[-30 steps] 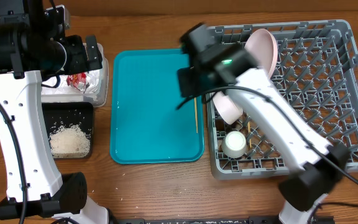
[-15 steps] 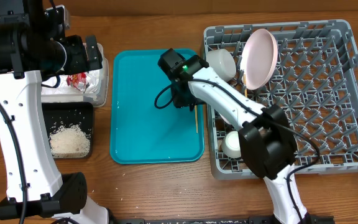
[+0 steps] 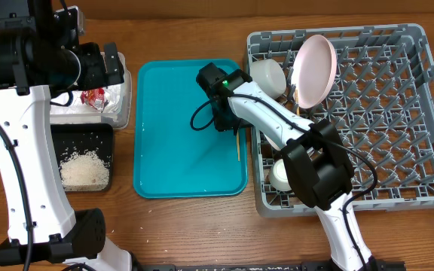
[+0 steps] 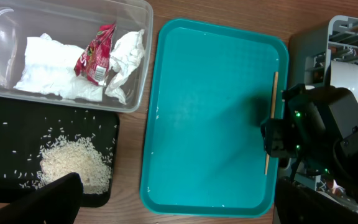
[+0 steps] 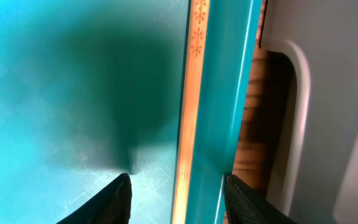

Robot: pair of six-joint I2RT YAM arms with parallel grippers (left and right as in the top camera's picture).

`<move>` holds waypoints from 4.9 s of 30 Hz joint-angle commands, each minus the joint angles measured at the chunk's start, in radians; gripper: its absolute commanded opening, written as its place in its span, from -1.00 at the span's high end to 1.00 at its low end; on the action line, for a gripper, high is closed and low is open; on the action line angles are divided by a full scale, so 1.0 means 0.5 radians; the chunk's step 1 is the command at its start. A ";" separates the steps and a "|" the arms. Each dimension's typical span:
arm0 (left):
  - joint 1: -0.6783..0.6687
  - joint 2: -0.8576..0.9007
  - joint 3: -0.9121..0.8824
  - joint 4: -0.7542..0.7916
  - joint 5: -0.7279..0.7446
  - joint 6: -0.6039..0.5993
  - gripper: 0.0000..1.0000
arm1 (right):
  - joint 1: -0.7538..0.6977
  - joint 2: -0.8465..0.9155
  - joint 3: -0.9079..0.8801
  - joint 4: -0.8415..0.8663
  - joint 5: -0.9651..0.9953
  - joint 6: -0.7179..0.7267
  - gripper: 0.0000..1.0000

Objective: Sort waste into correct bins and load items into the dishwasher
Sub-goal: 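Lower the right gripper and grasp the second wooden chopstick, then lift the chopstick and carry it right into the dish rack, then stand the chopstick upright beside the pink plate and open the right gripper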

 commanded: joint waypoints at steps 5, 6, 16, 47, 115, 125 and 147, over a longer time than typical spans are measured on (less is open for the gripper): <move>0.000 -0.003 0.024 0.003 0.016 0.038 -1.00 | 0.011 0.005 -0.027 0.052 0.002 -0.021 0.08; 0.000 -0.003 0.024 0.003 0.016 0.038 -1.00 | 0.019 0.005 -0.027 0.065 0.002 -0.050 0.08; 0.000 -0.003 0.024 0.003 0.016 0.038 -1.00 | 0.071 0.021 -0.027 0.158 0.009 -0.087 0.07; 0.000 -0.003 0.024 0.003 0.016 0.038 -1.00 | 0.040 0.102 0.045 0.077 0.160 -0.111 0.10; 0.000 -0.003 0.024 0.003 0.017 0.038 -1.00 | -0.486 -0.864 0.311 -1.130 -0.154 -0.237 0.92; 0.000 -0.003 0.024 0.003 0.016 0.038 -1.00 | -0.612 -0.864 0.030 -1.074 -0.074 -0.323 0.92; 0.000 -0.003 0.024 0.003 0.016 0.038 -1.00 | -0.752 -0.867 -0.341 -1.016 -0.214 -0.463 0.10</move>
